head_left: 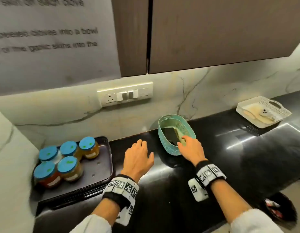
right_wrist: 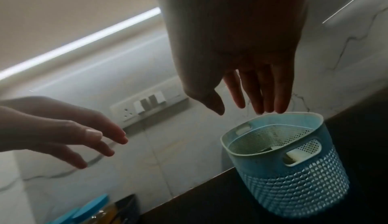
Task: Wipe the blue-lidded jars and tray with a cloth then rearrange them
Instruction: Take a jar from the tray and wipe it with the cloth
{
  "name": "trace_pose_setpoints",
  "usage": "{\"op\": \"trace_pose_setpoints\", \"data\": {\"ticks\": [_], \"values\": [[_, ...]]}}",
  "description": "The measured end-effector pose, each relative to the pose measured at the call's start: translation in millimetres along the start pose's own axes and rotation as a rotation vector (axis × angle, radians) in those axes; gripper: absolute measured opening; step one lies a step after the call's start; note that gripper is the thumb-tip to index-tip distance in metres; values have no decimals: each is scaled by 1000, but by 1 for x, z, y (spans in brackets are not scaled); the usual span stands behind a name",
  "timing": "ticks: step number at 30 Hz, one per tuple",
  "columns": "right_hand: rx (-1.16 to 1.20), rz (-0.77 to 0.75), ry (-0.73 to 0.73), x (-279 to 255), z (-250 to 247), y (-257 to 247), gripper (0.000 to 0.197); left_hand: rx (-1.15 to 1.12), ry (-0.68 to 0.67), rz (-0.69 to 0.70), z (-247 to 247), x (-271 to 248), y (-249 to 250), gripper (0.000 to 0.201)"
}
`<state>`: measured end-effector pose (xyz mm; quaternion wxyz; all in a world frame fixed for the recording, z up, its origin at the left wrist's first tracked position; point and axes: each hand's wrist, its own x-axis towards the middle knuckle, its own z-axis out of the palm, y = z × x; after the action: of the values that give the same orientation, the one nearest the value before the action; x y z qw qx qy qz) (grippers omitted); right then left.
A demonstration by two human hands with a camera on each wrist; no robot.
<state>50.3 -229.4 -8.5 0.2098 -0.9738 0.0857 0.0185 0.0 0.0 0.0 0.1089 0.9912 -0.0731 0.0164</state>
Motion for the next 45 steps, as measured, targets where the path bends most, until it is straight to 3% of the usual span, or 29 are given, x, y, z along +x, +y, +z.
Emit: {"op": "trace_pose_setpoints", "data": {"ticks": [6, 10, 13, 18, 22, 25, 27, 30, 33, 35, 38, 40, 42, 43, 45], "values": [[-232, -103, -385, 119, 39, 9, 58, -25, -153, -28, 39, 66, 40, 40], [-384, -149, -600, 155, 72, 17, 71, -6, -197, -22, 51, 79, 44, 39], [-443, -245, -595, 167, 94, 26, 58, -1, -214, -24, 59, 84, 37, 41], [-428, -267, -390, 169, 88, 35, 41, -24, -226, -43, 65, 82, 33, 43], [-114, -114, -177, 165, 49, 20, 16, -174, -207, -99, 64, 83, 41, 46], [210, -22, 22, 120, 19, -15, 16, -474, -181, -155, 63, 64, 20, 47], [503, -45, 76, 101, 0, -19, 5, -781, -214, -277, 68, 66, 28, 40], [863, -89, 92, 66, -10, -30, 22, -1511, -298, -676, 57, 74, 29, 34], [1045, -178, 10, 32, -15, -36, 28, -1951, -286, -881, 36, 73, 34, 35], [1020, -272, -57, 7, -10, -46, 37, -2062, -278, -884, 21, 61, 35, 32], [1053, -324, -151, -25, 4, -62, 39, -2132, -343, -829, -2, 34, 32, 42], [1048, -397, -332, -41, 11, -66, 36, -2152, -308, -818, -9, 17, 22, 43], [1092, -486, -589, -59, 13, -67, 47, -2182, -269, -793, -10, 0, 5, 48], [1178, -473, -669, -65, 14, -68, 50, -2201, -260, -804, -10, -9, -4, 51], [1389, -194, -628, -71, 14, -74, 47, -2180, -211, -851, -10, -22, -15, 53]]}}
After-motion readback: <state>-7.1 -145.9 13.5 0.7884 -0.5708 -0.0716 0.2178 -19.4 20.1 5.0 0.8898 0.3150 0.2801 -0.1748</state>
